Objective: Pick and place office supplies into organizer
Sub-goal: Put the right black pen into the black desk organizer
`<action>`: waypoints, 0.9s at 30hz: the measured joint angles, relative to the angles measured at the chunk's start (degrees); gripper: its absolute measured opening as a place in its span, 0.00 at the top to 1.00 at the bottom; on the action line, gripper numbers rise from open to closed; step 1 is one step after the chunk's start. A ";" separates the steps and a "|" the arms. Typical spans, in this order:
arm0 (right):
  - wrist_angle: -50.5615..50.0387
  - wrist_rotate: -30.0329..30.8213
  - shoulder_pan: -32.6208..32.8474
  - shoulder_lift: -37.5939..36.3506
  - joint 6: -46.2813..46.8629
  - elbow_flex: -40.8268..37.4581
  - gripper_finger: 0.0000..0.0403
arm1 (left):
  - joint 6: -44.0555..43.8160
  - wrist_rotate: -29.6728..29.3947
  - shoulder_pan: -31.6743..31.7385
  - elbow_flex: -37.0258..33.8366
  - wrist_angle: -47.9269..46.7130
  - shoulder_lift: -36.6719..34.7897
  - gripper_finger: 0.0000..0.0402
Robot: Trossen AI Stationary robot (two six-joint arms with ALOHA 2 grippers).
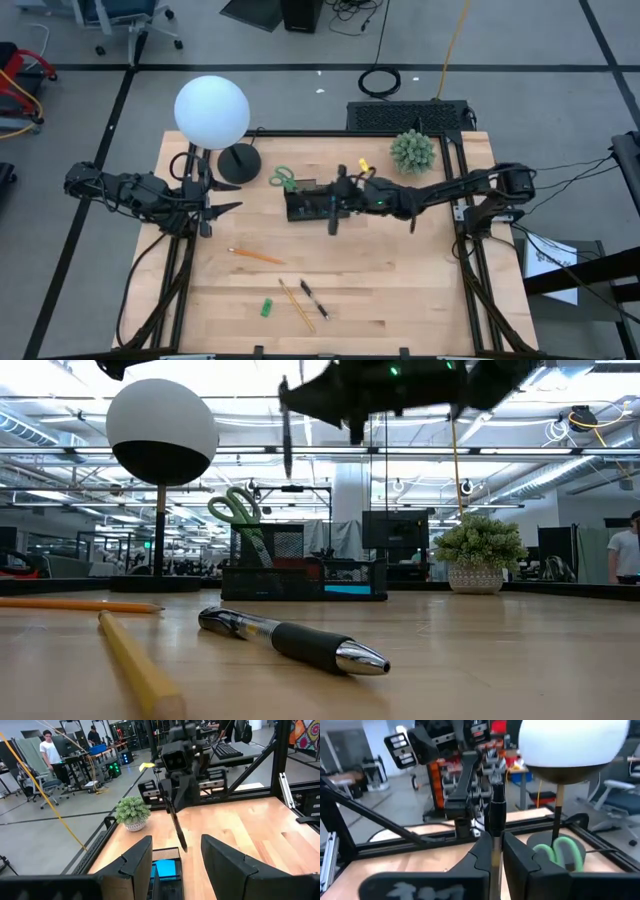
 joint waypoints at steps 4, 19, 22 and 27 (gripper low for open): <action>5.13 -2.14 -2.81 -0.75 0.27 -3.46 0.96 | 0.05 -0.02 0.00 0.00 -0.05 0.02 0.57; 1.12 -7.28 -8.31 -0.75 -2.90 -2.41 0.95 | -5.54 0.00 0.00 -0.02 0.78 1.78 0.57; 1.49 -8.97 -9.58 -0.75 -3.19 -2.41 0.95 | -5.83 0.02 0.00 -0.02 1.78 3.62 0.57; 3.28 -10.45 -11.16 1.51 -4.29 -2.34 0.95 | -4.71 0.02 0.00 -0.02 2.36 6.50 0.57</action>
